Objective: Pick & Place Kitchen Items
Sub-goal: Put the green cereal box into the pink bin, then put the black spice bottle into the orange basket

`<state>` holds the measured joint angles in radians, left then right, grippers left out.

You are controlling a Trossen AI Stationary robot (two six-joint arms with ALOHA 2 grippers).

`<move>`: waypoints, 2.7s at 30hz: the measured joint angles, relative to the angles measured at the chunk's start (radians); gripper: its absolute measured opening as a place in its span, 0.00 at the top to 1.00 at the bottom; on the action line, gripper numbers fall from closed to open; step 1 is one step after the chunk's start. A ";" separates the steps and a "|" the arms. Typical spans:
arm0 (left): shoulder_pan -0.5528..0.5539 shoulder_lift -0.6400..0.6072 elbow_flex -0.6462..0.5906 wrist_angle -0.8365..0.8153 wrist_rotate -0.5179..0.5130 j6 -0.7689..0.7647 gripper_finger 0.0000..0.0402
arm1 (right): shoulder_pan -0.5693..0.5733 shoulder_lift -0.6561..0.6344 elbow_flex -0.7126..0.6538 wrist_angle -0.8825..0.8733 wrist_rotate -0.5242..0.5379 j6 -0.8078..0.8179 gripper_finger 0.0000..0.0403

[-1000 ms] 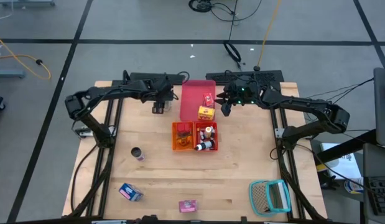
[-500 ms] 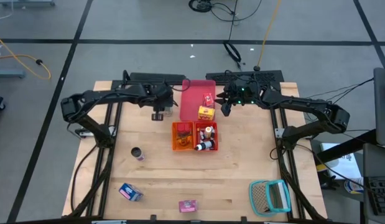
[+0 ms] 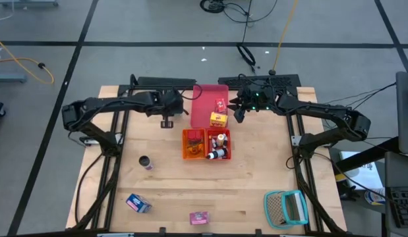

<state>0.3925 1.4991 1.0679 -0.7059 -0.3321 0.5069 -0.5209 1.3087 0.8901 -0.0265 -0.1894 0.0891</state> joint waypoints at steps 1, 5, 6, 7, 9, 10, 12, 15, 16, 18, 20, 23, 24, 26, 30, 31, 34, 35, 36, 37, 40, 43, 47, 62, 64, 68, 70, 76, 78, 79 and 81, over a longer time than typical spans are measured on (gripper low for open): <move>-0.006 -0.011 0.000 0.000 -0.004 0.006 0.94 | 0.000 0.000 0.000 0.000 0.000 0.000 0.67; -0.028 -0.058 0.028 0.007 -0.007 0.003 0.98 | 0.000 0.000 0.000 -0.001 0.000 0.003 0.67; -0.030 -0.068 0.040 0.004 -0.008 -0.003 0.98 | 0.000 0.000 0.000 -0.001 0.000 0.003 0.67; -0.035 -0.074 0.056 -0.004 -0.009 -0.007 0.99 | 0.000 0.000 0.000 -0.001 0.000 0.003 0.67; -0.047 -0.075 0.101 0.003 -0.011 -0.019 0.99 | 0.000 0.000 0.000 -0.001 0.000 0.003 0.67; -0.051 -0.074 0.125 0.005 -0.011 -0.024 0.98 | 0.000 0.000 0.000 -0.001 0.000 0.003 0.67; -0.061 -0.073 0.169 0.004 -0.007 -0.052 0.96 | 0.000 0.000 0.000 -0.001 0.000 0.003 0.67; -0.089 -0.046 0.220 0.061 0.012 -0.065 0.94 | 0.000 0.000 0.000 -0.002 0.000 0.003 0.67; -0.102 -0.035 0.230 0.064 0.018 -0.064 0.94 | 0.000 0.000 0.000 -0.002 0.000 0.003 0.67; -0.132 -0.011 0.243 0.070 0.026 -0.060 0.94 | 0.000 0.000 0.000 -0.002 0.000 0.003 0.67; -0.157 0.015 0.260 0.088 0.022 -0.050 0.94 | 0.000 0.000 0.000 -0.003 0.000 0.003 0.67; -0.182 0.054 0.267 0.087 -0.012 -0.045 0.94 | 0.000 0.000 0.000 -0.007 0.000 0.003 0.67; -0.187 0.067 0.267 0.096 -0.010 -0.048 0.94 | 0.000 0.000 0.000 -0.009 0.000 0.003 0.67; -0.197 0.089 0.267 0.106 -0.010 -0.061 0.94 | 0.000 0.000 0.000 -0.008 0.000 0.003 0.67; -0.205 0.121 0.267 0.118 -0.009 -0.088 0.94 | 0.000 0.000 -0.017 0.000 0.000 0.003 0.67; -0.205 0.130 0.267 0.116 -0.009 -0.102 0.94 | 0.000 0.000 -0.022 -0.001 0.000 0.003 0.67; -0.205 0.156 0.267 0.115 -0.006 -0.128 0.94 | 0.000 0.000 -0.033 0.001 0.000 0.003 0.67; -0.205 0.163 0.267 0.109 0.001 -0.137 0.94 | 0.000 0.000 -0.035 0.000 0.000 0.003 0.67; -0.205 0.171 0.267 0.108 0.009 -0.141 0.94 | 0.000 0.000 -0.036 0.001 0.000 0.003 0.67; -0.205 0.180 0.267 0.109 0.018 -0.144 0.94 | 0.000 0.000 -0.037 0.001 0.001 0.003 0.67; -0.205 0.202 0.267 0.102 0.020 -0.176 0.94 | 0.000 0.000 -0.037 0.016 0.000 0.003 0.67; -0.208 0.212 0.267 0.109 0.019 -0.199 0.94 | 0.000 0.000 -0.037 0.031 0.000 0.003 0.67; -0.223 0.214 0.267 0.108 0.019 -0.199 0.93 | 0.000 0.000 -0.037 0.052 0.000 0.001 0.67; -0.243 0.219 0.267 0.128 0.017 -0.228 0.61 | 0.000 0.000 -0.038 0.061 0.000 0.003 0.67; -0.243 0.219 0.267 0.133 0.017 -0.228 0.57 | 0.000 0.000 -0.038 0.060 0.000 0.003 0.67; -0.243 0.219 0.267 0.135 0.016 -0.221 0.53 | 0.000 0.000 -0.038 0.061 0.000 0.003 0.67; -0.243 0.219 0.267 0.134 0.008 -0.206 0.51 | 0.000 0.000 -0.038 0.060 0.000 0.003 0.67; -0.261 0.181 0.267 0.036 -0.045 -0.229 0.51 | 0.000 0.000 -0.038 0.060 0.000 0.003 0.67; -0.276 0.154 0.267 -0.041 -0.043 -0.277 0.51 | 0.000 0.000 -0.038 0.060 0.000 0.003 0.67; -0.287 0.140 0.267 -0.079 -0.041 -0.313 0.51 | 0.000 0.000 -0.038 0.060 0.000 0.002 0.67; -0.310 0.107 0.267 -0.152 -0.033 -0.392 0.51 | 0.000 0.000 -0.038 0.060 0.000 0.000 0.67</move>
<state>0.0822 1.6064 1.3354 -0.8575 -0.3650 0.1150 -0.5209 1.3090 0.8524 0.0331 -0.1890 0.0893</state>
